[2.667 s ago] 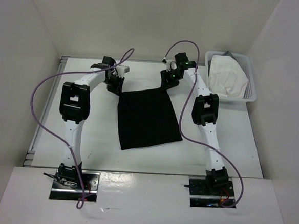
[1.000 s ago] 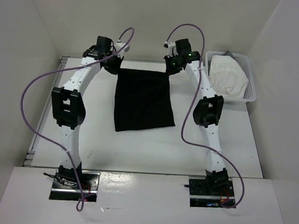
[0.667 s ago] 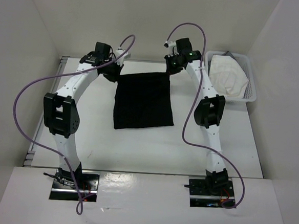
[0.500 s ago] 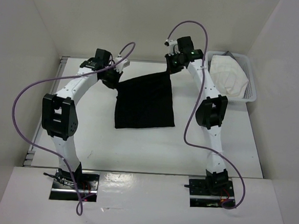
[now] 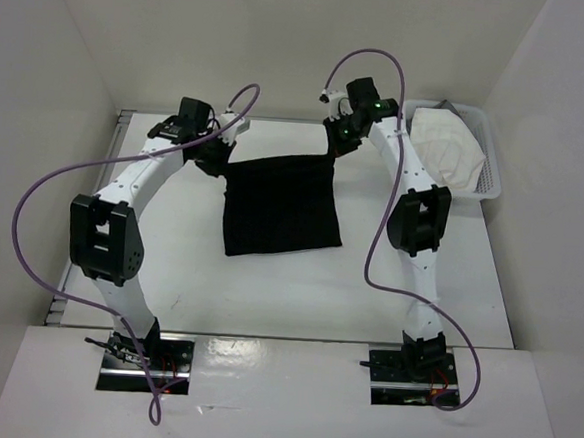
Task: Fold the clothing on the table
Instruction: Fold the skirt
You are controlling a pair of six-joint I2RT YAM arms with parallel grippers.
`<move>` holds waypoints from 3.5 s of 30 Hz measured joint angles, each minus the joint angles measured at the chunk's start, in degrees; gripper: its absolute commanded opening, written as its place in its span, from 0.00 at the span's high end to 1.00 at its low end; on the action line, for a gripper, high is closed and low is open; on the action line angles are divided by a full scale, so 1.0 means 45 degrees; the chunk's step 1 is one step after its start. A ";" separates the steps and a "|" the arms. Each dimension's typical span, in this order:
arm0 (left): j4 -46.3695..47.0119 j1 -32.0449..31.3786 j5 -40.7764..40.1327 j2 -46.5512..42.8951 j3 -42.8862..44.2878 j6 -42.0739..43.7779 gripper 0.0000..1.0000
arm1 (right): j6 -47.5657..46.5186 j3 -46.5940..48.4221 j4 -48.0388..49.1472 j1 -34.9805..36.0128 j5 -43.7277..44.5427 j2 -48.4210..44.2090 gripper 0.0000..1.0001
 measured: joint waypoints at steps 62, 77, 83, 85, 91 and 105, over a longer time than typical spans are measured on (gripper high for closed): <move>-0.3322 -0.1525 -0.1375 -0.1875 -0.3303 0.1282 0.81 | -0.5207 -0.8670 -0.2297 0.1710 -0.0063 -0.4546 0.72; -0.2929 -0.0563 -0.0831 -0.2399 -0.3410 0.0593 0.81 | -0.5780 -0.9413 -0.2871 0.2351 0.0748 -0.5367 0.53; -0.2545 0.0753 -0.0063 -0.2657 -0.3410 -0.0151 0.70 | -0.4367 -0.9083 -0.1520 0.2045 0.0782 -0.5367 0.43; -0.2331 0.1413 0.0146 -0.2914 -0.3419 -0.0466 0.43 | -0.3657 -0.9083 -0.0617 0.2132 0.1205 -0.5357 0.39; -0.1219 0.3172 -0.1064 -0.5202 -0.4653 -0.1700 0.00 | -0.2103 -0.8932 0.2084 0.3531 0.3521 -0.4716 0.37; -0.1069 0.5163 -0.2715 -0.8325 -0.6664 -0.2424 0.00 | -0.1438 -0.8519 0.3308 0.4493 0.4896 -0.3317 0.36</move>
